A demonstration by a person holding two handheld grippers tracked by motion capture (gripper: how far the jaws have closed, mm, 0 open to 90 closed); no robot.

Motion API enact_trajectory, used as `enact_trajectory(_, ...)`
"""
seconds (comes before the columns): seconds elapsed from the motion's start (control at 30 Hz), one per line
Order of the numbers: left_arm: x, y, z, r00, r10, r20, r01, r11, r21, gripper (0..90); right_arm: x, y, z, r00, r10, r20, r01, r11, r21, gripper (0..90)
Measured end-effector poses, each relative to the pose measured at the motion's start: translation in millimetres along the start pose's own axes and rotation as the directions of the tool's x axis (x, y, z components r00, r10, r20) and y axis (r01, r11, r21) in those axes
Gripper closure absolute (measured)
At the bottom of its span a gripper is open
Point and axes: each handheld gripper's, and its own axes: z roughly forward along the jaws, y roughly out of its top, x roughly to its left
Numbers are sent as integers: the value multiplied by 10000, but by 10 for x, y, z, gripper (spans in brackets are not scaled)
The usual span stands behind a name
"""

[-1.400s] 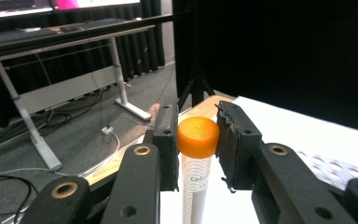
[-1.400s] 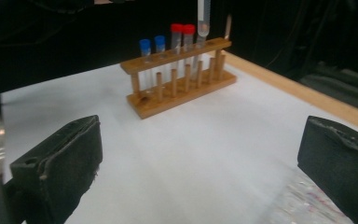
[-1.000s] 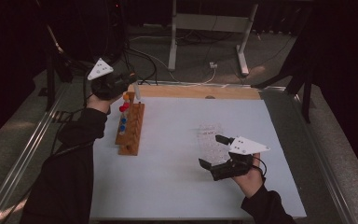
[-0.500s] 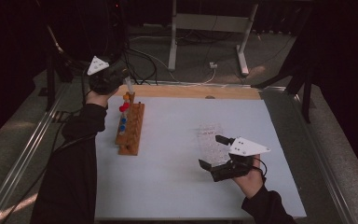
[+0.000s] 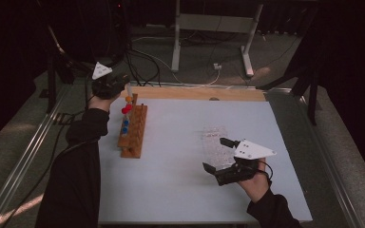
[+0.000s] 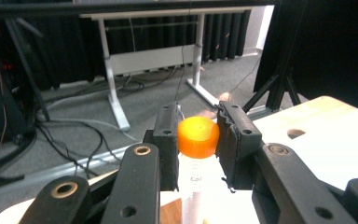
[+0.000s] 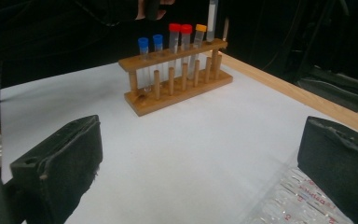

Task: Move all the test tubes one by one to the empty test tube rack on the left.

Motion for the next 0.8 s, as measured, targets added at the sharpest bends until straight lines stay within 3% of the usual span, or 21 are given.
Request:
enact_trajectory(0.3, 7, -123, 46, 9991, -377, 174, 368, 9981, 485, 714, 4, -3, 12, 10000, -54, -28, 54, 10000, 75, 2)
enact_trajectory(0.37, -6, -165, 65, 9996, -262, 113, 254, 9977, 632, 714, 4, -3, 9, 10000, -53, -11, 53, 10000, 81, 2)
enact_trajectory(0.53, 3, -269, 101, 9992, -404, 35, 400, 9957, 830, 714, 6, 2, 0, 10000, -19, -23, 19, 10000, 64, 2)
enact_trajectory(0.8, -12, -307, 131, 9993, -377, 56, 369, 9936, 1070, 711, 1, 7, -6, 10000, -28, -48, 28, 10000, 40, 2)
